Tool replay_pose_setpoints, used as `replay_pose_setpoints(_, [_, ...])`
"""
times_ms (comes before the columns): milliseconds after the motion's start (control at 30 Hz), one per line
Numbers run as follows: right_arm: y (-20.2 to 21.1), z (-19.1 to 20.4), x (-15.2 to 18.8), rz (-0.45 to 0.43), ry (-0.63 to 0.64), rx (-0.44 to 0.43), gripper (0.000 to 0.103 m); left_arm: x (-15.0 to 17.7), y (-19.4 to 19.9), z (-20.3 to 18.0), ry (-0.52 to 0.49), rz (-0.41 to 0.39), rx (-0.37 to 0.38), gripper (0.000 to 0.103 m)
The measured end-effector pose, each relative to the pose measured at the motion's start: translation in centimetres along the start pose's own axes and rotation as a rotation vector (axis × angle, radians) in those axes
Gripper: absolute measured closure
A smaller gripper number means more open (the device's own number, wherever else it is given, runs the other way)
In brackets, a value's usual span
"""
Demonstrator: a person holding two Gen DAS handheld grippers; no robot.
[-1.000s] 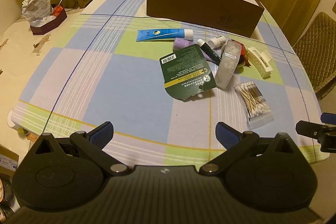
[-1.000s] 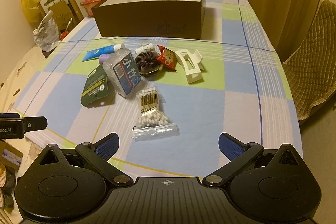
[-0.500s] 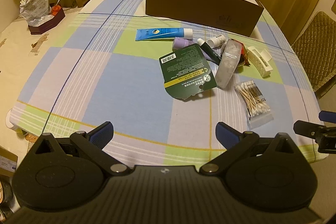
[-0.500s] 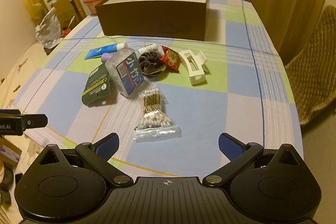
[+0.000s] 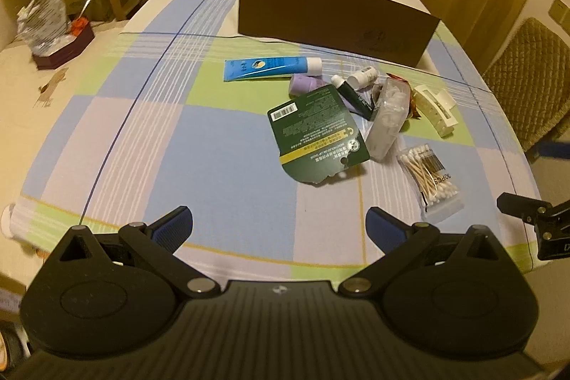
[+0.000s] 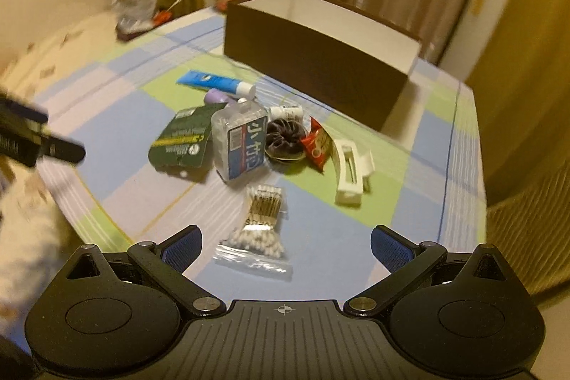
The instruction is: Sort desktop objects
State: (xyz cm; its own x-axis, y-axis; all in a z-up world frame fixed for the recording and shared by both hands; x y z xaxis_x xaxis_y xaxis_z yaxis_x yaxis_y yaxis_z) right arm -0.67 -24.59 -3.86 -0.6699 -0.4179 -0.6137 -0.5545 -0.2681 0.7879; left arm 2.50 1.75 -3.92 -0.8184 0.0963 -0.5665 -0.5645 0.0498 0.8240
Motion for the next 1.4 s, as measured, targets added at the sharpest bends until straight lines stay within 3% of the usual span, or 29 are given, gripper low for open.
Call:
replay_pose_setpoints(267, [-1.0, 1.1, 0.6, 0.065, 0.199, 0.034, 0.0, -0.8, -0.5, -0.4, -0.139, -0.05, 0.082, 0.001])
replay_pose_setpoints(533, [-2.5, 2.6, 1.8, 0.136, 0.524, 0.008, 0.0, -1.3, -0.8, -2.1, -0.31, -0.097, 0.137, 0.001])
replay_pose_setpoints(833, [-5.5, 1.3, 1.0, 0.154, 0.766, -0.099, 0.0, -2.3, -2.4, -4.3, -0.332, -0.074, 0.103, 0.001])
replay_pose_setpoints(1400, [-10.3, -1.6, 0.0, 0.19, 1.009, -0.353, 0.0, -4.2, -5.0, -8.5, -0.348, -0.028, 0.05, 0.001])
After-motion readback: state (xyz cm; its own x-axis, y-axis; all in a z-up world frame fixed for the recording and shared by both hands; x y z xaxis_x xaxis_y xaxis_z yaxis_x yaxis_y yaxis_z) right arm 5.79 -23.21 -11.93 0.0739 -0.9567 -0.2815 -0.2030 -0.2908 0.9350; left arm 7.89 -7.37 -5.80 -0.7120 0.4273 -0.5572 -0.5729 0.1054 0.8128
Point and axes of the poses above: each gripper's, at about its wrist camera, not at the fingertips, and y roughly against the way its jaws point, z to its left, x to its underside, the point moved 3 cm from there along -y, roughly the way its jaws point, and after that the axes turned 8 degrees about -x, right-handed, at the moved point
